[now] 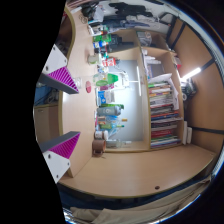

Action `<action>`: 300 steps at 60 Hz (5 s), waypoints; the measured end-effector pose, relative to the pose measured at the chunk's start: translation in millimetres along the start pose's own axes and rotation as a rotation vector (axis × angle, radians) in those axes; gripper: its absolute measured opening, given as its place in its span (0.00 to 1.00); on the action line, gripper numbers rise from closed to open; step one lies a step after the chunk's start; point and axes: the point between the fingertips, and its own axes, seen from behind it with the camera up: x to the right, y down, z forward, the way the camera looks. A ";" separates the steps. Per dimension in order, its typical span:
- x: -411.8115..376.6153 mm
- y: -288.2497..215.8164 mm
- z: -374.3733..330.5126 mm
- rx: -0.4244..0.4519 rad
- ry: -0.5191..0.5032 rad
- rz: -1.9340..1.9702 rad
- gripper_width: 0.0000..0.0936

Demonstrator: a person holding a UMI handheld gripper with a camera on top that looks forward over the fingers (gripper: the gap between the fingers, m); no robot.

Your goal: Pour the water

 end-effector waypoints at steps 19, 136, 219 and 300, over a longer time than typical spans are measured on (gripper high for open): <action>-7.3 -5.2 11.8 0.020 0.014 -0.015 0.89; -269.0 -144.3 438.3 0.348 0.089 -1.781 0.40; -203.8 -42.1 457.1 -0.007 -0.245 -0.181 0.40; -127.8 -5.9 116.5 0.021 -0.358 -0.062 0.86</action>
